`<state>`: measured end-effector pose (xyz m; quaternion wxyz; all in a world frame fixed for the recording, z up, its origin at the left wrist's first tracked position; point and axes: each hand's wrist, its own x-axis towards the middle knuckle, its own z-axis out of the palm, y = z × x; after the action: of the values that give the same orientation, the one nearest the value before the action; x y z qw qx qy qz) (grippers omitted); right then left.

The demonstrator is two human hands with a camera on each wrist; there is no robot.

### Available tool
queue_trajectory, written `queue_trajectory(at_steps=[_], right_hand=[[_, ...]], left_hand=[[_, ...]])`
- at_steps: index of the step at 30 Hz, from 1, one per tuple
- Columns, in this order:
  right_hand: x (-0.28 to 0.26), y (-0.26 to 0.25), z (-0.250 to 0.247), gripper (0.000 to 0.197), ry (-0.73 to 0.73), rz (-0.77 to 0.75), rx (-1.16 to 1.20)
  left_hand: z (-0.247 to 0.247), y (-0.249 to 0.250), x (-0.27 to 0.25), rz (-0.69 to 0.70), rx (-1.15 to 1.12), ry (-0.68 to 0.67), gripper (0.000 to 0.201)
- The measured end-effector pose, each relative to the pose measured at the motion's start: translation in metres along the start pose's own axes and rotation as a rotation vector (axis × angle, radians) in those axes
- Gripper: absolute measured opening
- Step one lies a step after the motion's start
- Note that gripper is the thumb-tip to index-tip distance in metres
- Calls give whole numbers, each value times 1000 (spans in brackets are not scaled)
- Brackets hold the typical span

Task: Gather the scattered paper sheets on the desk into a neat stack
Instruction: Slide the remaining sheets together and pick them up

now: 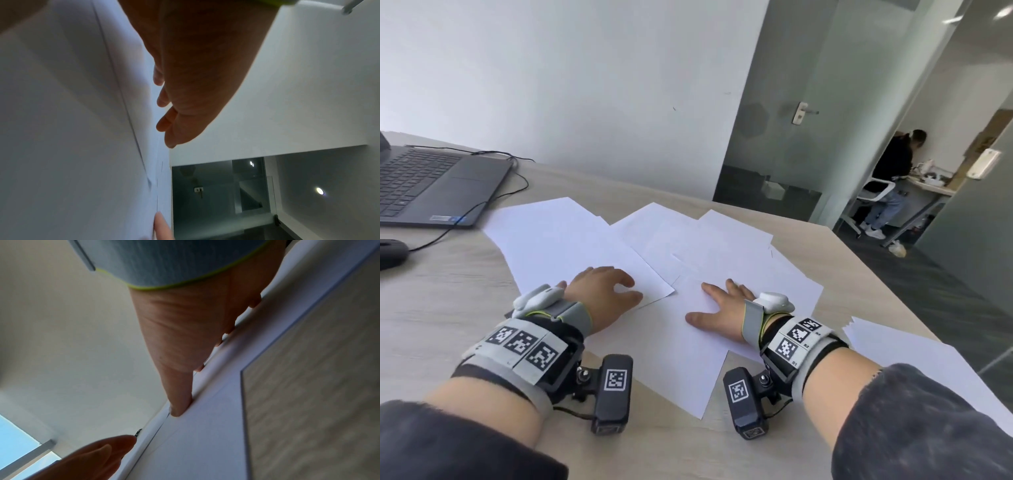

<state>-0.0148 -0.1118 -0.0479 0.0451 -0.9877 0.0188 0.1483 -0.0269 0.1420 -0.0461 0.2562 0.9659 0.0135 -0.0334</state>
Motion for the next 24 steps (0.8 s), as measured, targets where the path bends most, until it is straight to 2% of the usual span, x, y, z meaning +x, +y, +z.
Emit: queue_trajectory(at_steps=[2,7,10,15,20,21,23,24], right_hand=[[-1,-4,-1,103,7,-39,46],[-15,-1,-1,71,117,-175,242],[-28,4,3,62,126,-167,230],[-32,15,11,62,41,-191,266],[-23,24,20,37,108,-212,464],[-22,25,24,32,141,-211,500],[-22,28,29,24,203,-220,593],[-22,28,30,22,238,-219,653]], left_hand=[[-5,-13,7,-61,46,-14,47],[-15,-28,13,-120,69,-50,59],[-14,-25,15,-91,50,-108,54],[-7,-21,12,8,1,-145,41],[1,-23,2,66,-216,-207,51],[2,-21,-2,74,-266,-210,42],[1,-14,-10,81,-362,-156,11],[2,-14,-12,71,-404,-116,11]])
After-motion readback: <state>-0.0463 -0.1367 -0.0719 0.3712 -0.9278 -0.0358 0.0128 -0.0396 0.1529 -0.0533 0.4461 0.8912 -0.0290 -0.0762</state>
